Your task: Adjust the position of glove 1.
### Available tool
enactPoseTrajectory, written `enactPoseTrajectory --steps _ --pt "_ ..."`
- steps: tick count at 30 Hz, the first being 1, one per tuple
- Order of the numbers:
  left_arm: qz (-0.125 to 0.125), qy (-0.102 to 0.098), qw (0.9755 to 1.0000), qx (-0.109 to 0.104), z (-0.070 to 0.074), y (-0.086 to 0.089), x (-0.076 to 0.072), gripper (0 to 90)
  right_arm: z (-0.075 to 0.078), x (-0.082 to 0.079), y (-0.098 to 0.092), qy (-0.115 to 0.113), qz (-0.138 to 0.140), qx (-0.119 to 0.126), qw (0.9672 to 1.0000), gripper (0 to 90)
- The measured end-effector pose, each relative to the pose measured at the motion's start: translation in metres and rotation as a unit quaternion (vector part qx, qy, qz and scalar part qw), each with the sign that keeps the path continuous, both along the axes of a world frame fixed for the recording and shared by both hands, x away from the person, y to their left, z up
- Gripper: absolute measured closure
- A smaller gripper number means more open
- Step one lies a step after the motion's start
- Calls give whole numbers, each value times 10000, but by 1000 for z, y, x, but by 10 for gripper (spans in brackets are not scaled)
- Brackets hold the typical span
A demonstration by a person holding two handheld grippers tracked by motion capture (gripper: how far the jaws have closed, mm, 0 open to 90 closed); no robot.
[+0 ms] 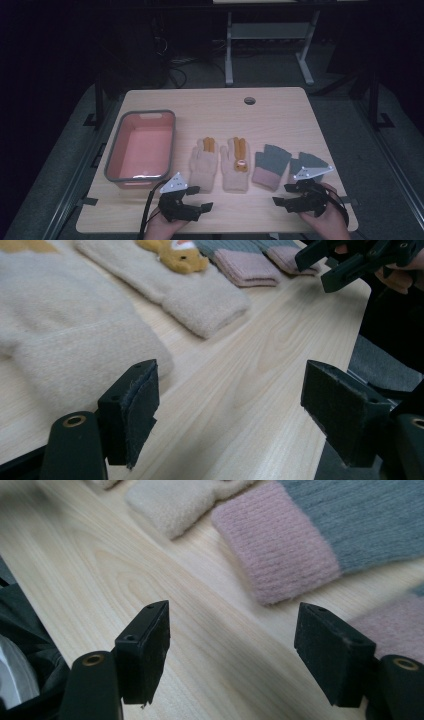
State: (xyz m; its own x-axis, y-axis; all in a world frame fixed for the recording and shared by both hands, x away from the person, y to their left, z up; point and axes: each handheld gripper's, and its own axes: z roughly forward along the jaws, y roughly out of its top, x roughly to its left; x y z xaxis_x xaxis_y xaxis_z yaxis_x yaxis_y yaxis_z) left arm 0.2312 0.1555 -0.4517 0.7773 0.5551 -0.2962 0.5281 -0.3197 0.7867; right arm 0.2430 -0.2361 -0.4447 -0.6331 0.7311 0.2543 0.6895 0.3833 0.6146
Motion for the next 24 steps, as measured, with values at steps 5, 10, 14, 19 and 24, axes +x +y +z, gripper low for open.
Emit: enactPoseTrajectory --steps 5,10,14,19,24 --pt "-43 4 10000 44 0 -3 -2 234 1 -1 2 -42 39 20 10000 304" --pt "-61 -105 9999 76 1 -3 -5 234 7 -2 9 -136 145 -74 9998 304" --pt "-34 -131 9999 70 2 0 -5 233 14 2 19 -180 290 -76 9994 303" --pt "-18 -172 9998 92 3 1 -3 231 23 11 33 -197 512 -205 9983 303" --pt "8 -187 9998 107 4 2 -3 231 34 22 42 -255 629 -316 9972 304"
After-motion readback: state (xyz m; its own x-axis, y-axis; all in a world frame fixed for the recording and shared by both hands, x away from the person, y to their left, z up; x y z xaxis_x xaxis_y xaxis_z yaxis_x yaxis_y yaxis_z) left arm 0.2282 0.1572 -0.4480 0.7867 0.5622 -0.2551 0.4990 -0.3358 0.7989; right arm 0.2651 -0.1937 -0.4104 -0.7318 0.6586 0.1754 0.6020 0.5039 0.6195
